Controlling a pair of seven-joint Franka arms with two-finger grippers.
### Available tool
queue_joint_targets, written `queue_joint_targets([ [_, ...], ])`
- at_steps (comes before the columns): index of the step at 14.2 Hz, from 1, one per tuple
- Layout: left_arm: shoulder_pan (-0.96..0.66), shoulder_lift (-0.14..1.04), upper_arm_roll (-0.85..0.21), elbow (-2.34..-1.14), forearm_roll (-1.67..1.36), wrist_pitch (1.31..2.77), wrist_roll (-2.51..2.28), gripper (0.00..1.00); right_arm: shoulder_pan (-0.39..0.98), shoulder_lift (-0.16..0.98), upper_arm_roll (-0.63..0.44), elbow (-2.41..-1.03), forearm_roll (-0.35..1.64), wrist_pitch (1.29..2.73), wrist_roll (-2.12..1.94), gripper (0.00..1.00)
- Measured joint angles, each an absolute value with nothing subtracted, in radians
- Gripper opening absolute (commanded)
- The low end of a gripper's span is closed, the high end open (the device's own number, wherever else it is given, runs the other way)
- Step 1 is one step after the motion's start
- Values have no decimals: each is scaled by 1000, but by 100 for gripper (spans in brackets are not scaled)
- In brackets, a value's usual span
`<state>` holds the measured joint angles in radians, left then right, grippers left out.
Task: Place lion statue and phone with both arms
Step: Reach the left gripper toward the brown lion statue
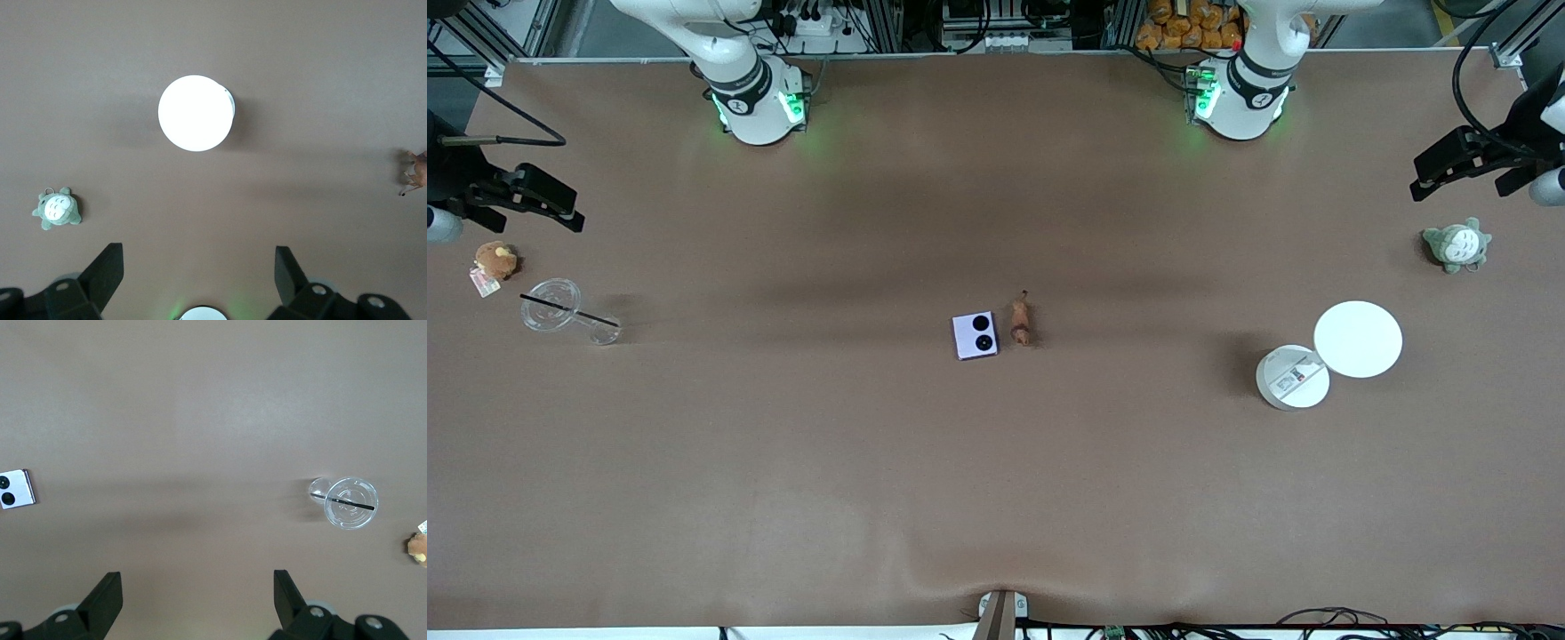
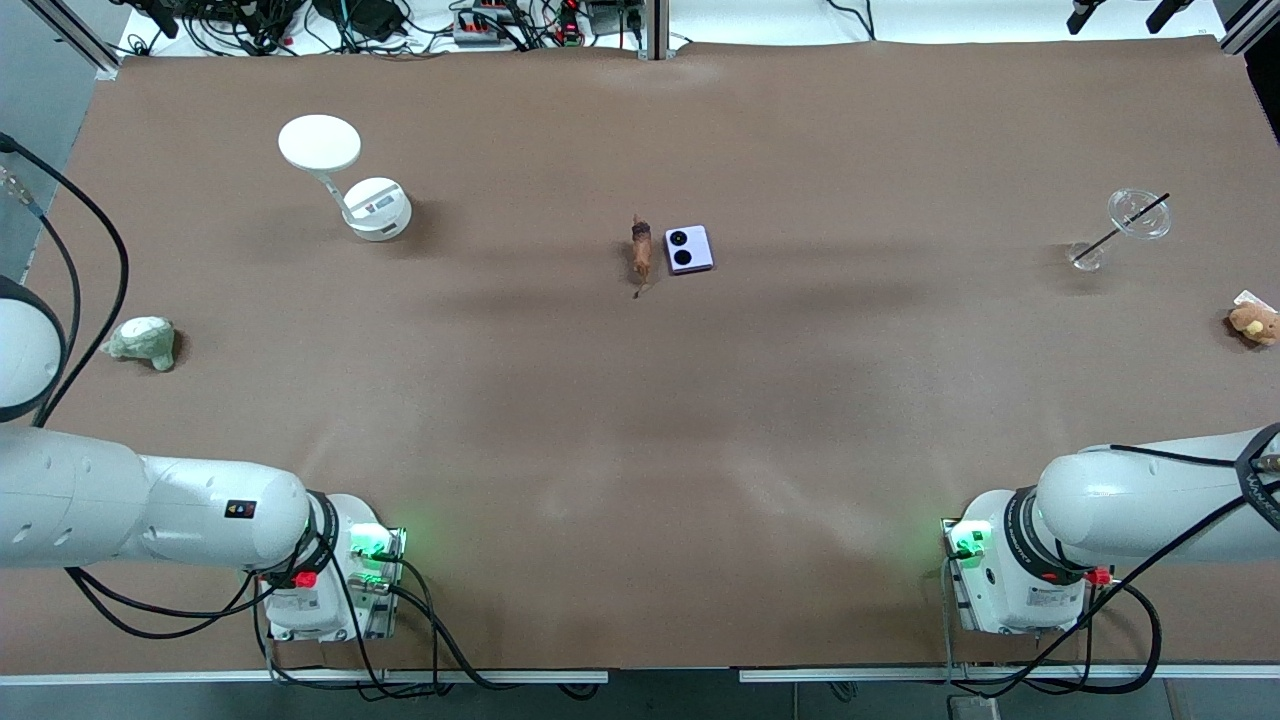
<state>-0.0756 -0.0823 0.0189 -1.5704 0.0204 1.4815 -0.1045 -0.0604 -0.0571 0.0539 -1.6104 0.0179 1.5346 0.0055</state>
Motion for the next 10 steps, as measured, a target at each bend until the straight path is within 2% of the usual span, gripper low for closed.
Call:
queue_joint_targets([
  [5, -71, -65, 22, -1544, 20, 1486, -105, 100, -60, -57, 54, -1610, 18, 1534, 6, 100],
  [10, -110, 70, -7, -1519, 12, 1510, -125, 100, -60, -57, 54, -1611, 18, 1534, 6, 100],
])
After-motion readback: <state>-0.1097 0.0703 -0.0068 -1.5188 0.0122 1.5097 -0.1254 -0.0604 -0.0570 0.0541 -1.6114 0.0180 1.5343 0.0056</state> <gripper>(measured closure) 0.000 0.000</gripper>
